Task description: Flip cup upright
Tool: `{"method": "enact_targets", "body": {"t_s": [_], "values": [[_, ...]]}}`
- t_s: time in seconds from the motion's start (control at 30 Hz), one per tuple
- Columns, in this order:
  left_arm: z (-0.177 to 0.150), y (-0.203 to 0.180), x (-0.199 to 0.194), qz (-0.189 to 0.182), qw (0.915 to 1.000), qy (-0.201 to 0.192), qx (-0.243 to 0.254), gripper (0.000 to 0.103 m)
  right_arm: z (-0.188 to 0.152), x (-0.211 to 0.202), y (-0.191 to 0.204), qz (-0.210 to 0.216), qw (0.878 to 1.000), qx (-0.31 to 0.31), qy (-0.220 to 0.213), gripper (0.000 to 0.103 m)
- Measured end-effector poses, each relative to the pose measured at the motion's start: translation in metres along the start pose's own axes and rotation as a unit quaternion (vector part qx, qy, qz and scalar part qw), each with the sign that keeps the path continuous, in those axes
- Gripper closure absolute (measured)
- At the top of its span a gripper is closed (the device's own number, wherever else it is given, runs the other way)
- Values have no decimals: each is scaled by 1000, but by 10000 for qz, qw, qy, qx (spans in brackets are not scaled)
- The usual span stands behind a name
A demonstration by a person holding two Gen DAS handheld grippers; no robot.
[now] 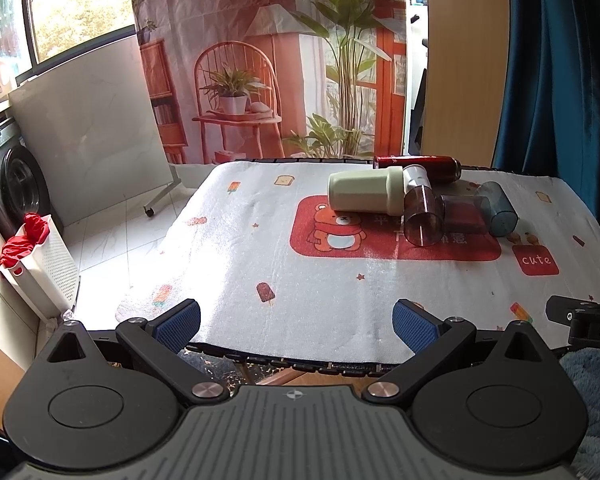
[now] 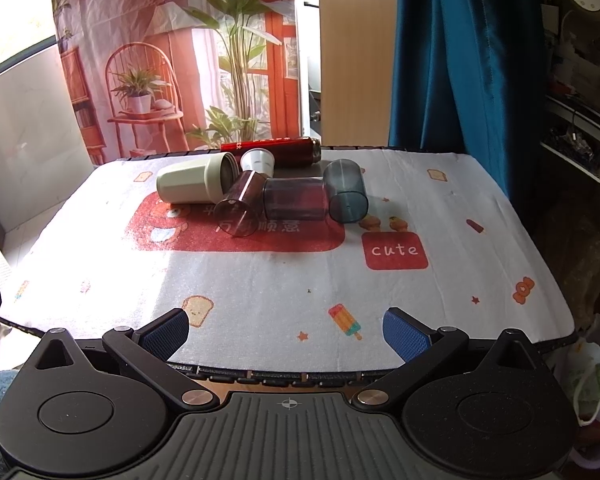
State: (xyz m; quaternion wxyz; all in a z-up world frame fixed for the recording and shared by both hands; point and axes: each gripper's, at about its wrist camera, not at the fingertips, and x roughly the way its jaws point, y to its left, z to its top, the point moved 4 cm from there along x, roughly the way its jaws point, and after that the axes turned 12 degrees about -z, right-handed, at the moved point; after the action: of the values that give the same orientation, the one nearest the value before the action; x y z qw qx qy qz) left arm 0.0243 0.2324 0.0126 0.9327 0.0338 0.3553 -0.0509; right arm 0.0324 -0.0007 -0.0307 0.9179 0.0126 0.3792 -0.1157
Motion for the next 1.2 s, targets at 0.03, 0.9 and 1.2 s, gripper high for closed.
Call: {"method": "enact_targets", "body": {"t_s": [0.03,0.9,1.2], "values": [[0,0,0,-5,10000,-1,1,0,0,0,0,-3,10000,3,4,0],[-1,-1,2,-47,9999,109,10,0,-3,1,4,136,9999,-87,3,0],[-1,-2,2,-57,9999,119,25,0,-2,0,4,157,9998,-75,31,0]]}}
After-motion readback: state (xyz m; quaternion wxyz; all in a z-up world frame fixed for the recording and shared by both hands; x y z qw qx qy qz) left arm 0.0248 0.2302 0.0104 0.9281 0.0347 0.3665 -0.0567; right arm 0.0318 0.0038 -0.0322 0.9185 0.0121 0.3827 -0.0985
